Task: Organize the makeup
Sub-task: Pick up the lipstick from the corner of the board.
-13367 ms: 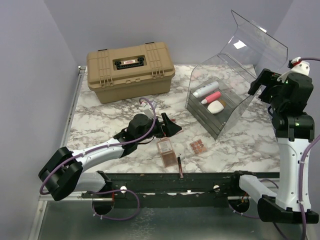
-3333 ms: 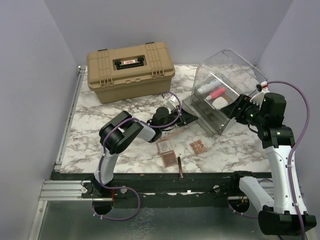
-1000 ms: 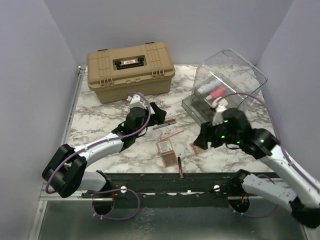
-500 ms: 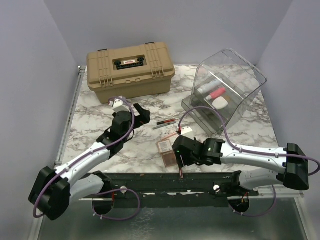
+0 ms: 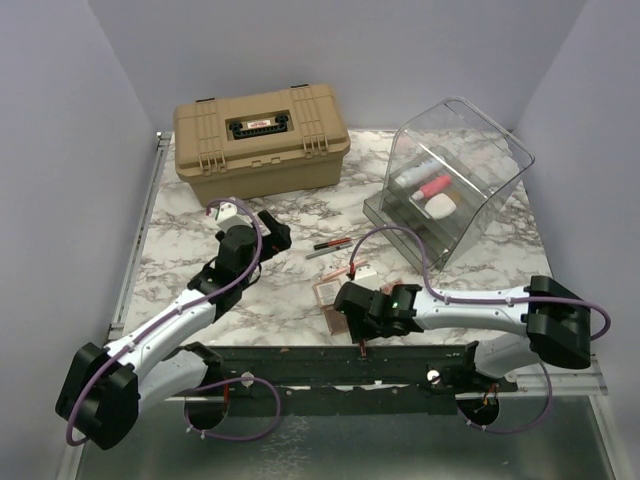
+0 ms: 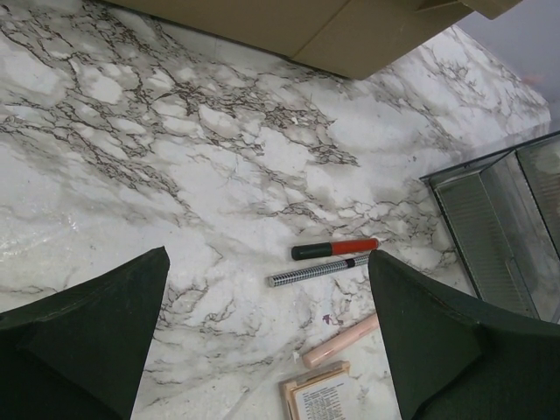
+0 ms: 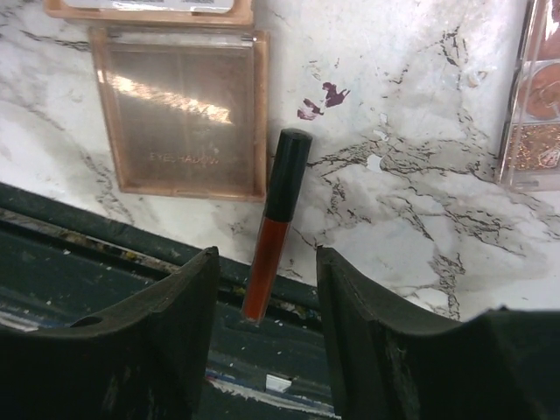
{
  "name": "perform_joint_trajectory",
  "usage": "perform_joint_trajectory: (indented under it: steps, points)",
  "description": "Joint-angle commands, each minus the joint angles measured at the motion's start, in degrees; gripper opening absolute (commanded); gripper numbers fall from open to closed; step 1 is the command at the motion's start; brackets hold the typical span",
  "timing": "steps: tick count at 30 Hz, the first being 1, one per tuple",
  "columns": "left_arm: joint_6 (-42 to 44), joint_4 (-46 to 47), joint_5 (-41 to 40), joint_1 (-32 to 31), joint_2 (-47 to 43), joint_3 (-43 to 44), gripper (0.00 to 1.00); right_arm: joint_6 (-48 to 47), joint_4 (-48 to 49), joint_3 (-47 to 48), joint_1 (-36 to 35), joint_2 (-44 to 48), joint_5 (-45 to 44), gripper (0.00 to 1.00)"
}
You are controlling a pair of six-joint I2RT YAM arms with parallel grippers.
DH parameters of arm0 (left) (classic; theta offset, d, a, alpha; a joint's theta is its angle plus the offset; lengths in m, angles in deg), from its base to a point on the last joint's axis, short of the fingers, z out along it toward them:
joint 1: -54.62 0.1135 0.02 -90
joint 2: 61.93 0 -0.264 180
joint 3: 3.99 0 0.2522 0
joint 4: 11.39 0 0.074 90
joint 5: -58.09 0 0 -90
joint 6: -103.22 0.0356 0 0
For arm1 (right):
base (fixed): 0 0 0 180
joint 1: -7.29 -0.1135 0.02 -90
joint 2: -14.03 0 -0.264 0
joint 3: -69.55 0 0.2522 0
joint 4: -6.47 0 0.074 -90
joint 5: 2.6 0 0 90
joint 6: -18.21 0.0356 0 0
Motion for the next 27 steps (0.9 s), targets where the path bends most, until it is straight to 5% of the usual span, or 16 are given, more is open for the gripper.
perform_joint_trajectory:
  steps: [1,14,23,27]
  points:
    - [-0.7,-1.1,-0.7,0.6,0.8,0.0,0.98,2.1,1.8,-0.9,-0.4,-3.3,-0.3,0.52]
    - [-0.7,-1.0,-0.5,1.2,0.8,-0.7,0.98,3.8,1.0,-1.5,-0.4,-6.7,-2.1,0.39]
    - [-0.3,-0.8,-0.1,1.6,1.5,0.2,0.98,3.2,-0.7,-0.9,-0.4,-5.7,-5.7,0.15]
    - [-0.3,-0.3,0.7,1.7,3.1,0.8,0.98,1.1,0.4,-0.9,-0.5,-4.2,-5.7,0.12]
